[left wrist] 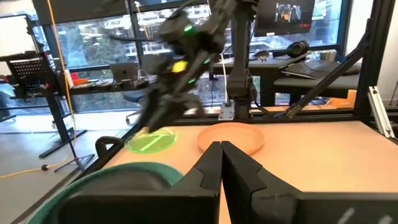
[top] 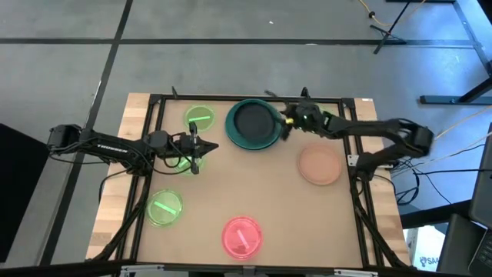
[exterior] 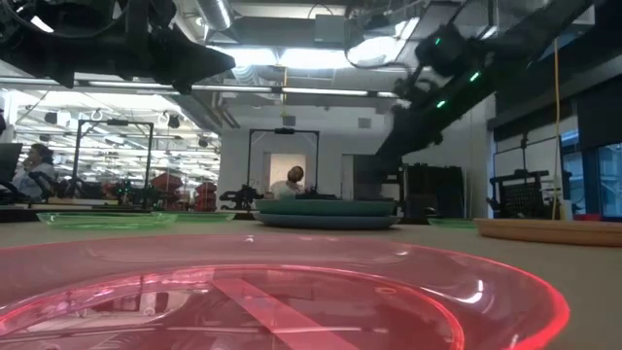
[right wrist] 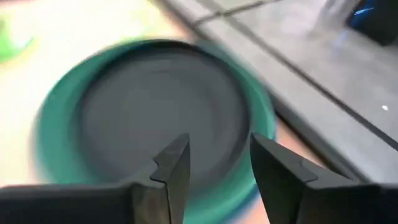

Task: Stack plastic plates
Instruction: Stack the orange plate on top of the black plate

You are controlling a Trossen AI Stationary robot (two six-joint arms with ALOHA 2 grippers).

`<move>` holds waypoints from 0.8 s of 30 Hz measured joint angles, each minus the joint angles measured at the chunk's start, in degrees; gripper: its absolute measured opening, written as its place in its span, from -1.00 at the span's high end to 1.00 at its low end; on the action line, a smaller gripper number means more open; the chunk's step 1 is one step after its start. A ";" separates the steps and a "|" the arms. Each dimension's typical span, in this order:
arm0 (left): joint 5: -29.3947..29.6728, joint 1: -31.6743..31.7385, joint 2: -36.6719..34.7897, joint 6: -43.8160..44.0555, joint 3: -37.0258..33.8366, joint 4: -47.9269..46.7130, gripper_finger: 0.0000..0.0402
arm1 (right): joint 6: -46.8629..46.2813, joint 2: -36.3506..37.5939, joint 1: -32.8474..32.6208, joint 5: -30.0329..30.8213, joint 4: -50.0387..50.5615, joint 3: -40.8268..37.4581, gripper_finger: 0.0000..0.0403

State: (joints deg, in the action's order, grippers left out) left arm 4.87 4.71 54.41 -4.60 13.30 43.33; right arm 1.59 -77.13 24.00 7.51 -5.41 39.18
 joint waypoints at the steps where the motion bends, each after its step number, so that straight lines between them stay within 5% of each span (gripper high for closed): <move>1: 0.01 0.00 0.00 0.00 0.00 -0.02 0.99 | 0.16 2.49 -1.58 -0.07 5.23 0.00 0.22; 10: -0.06 0.00 0.00 1.02 0.00 0.00 0.99 | -9.64 12.16 -19.35 0.40 36.10 0.00 0.23; 24: -0.06 0.00 0.00 1.09 0.00 0.00 0.99 | -29.91 11.25 -35.37 1.90 44.01 -4.78 0.23</move>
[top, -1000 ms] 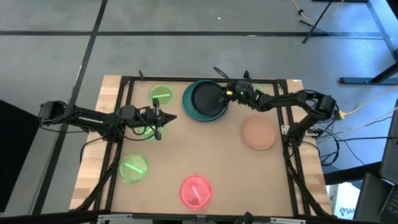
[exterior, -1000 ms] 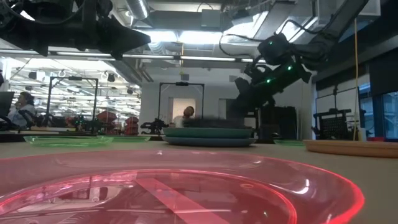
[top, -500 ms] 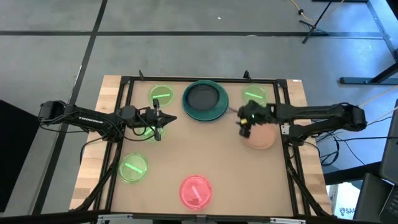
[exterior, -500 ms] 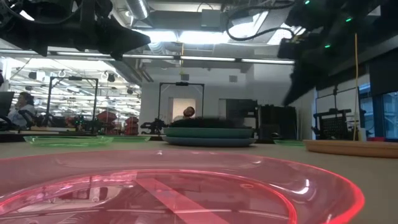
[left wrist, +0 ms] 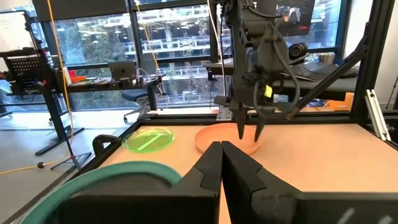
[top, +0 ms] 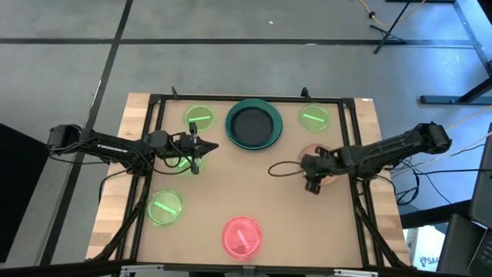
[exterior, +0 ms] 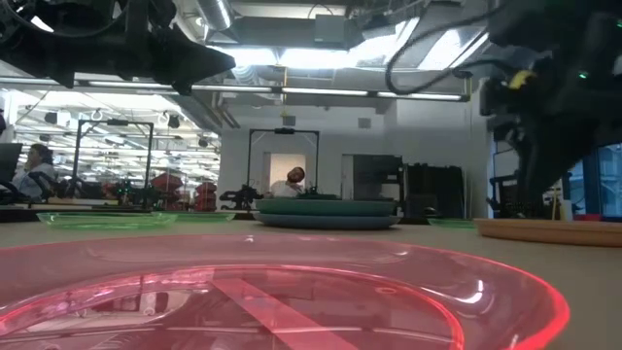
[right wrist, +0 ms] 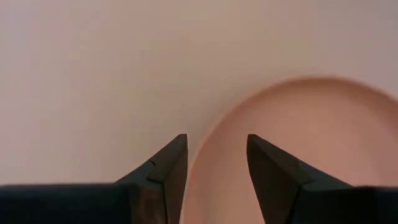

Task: Stack plastic plates
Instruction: Stack the orange plate on top of the black plate

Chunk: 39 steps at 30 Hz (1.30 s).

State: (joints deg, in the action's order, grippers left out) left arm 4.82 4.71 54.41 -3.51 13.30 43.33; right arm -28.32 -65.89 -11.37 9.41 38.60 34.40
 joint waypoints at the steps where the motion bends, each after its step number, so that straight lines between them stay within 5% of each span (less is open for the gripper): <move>1: 0.00 0.00 0.00 0.00 0.00 0.00 0.99 | -0.49 0.00 -0.13 0.02 0.01 -0.54 0.23; 39: 0.00 0.04 0.00 0.04 0.00 0.00 0.99 | -0.31 0.02 -0.29 -5.17 -9.23 -4.81 0.23</move>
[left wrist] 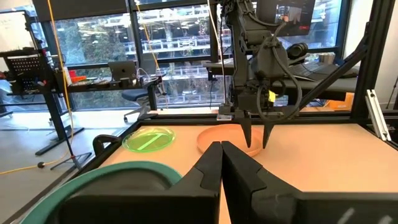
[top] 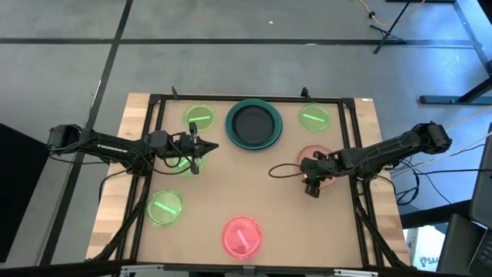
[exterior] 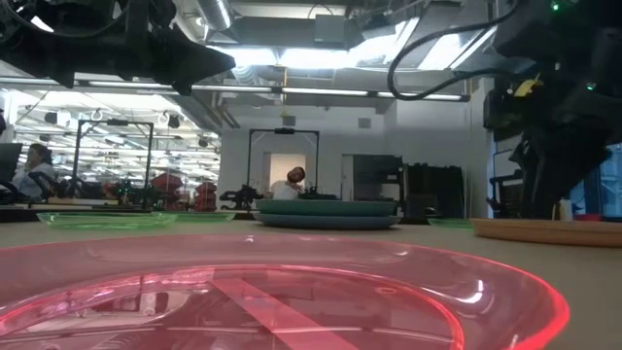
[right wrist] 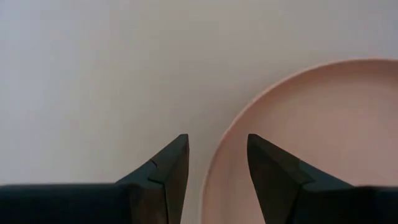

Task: Stack plastic plates
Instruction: Stack the orange plate on top of the black plate

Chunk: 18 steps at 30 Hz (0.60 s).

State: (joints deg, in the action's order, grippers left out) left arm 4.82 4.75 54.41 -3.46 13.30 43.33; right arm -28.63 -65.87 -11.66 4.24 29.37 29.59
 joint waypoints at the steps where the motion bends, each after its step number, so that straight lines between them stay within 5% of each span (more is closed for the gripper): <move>1: 0.00 -0.01 0.00 0.00 0.00 0.00 0.99 | 0.01 0.00 0.00 -0.09 -0.02 -0.35 0.23; 18: 0.44 0.00 0.00 0.00 0.00 0.00 0.99 | -1.15 -0.02 0.02 0.71 -5.62 -5.27 0.27</move>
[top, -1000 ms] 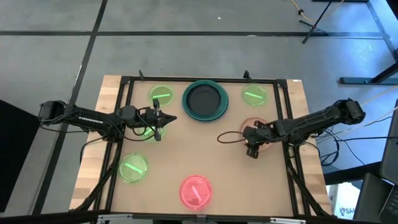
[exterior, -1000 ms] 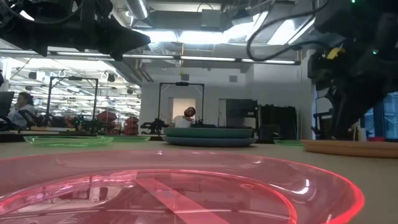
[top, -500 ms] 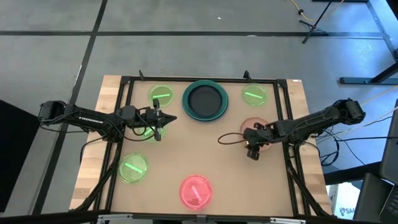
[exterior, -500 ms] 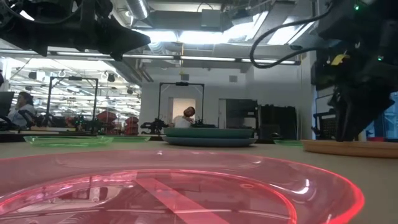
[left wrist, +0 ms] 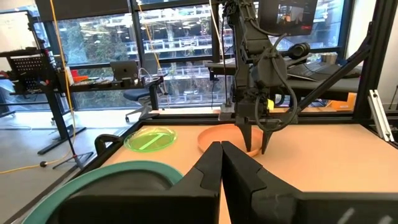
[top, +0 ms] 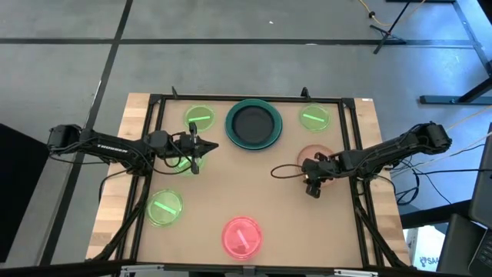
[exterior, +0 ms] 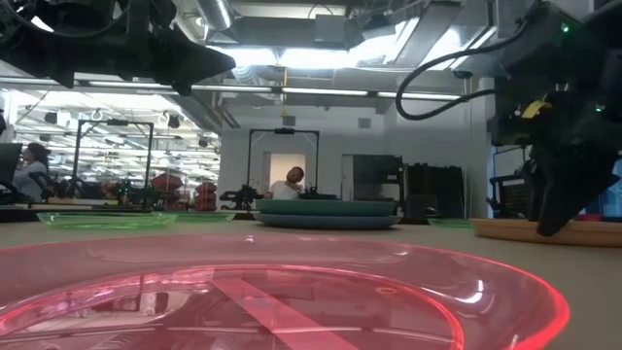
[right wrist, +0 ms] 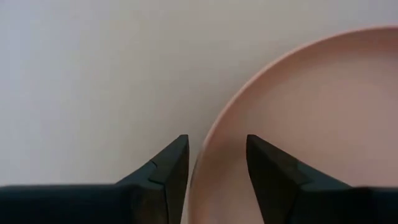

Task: Stack plastic plates
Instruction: Stack the orange plate on top of the black plate

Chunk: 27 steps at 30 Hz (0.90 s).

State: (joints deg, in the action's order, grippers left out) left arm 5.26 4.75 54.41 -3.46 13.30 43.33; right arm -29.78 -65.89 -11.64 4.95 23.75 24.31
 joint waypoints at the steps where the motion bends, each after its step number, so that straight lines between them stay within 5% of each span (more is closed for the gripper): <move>1: 0.00 0.00 0.00 0.00 0.00 0.00 0.99 | 0.02 0.00 0.00 -0.01 -0.01 -0.11 0.30; 11: 0.00 0.00 0.00 0.00 0.00 0.00 0.99 | 10.22 -0.02 0.04 3.11 0.11 -0.03 0.96; 22: -0.37 -0.04 0.00 1.40 0.00 -0.48 0.99 | 24.32 -0.02 0.02 8.22 6.68 14.14 0.97; 27: -0.44 0.25 0.00 1.36 0.00 -0.42 0.99 | 35.69 -0.02 1.39 13.11 1.95 20.59 0.99</move>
State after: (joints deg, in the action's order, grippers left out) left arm 4.82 5.00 54.41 -2.11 13.30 42.92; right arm 5.91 -65.91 -10.25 18.06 25.70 44.90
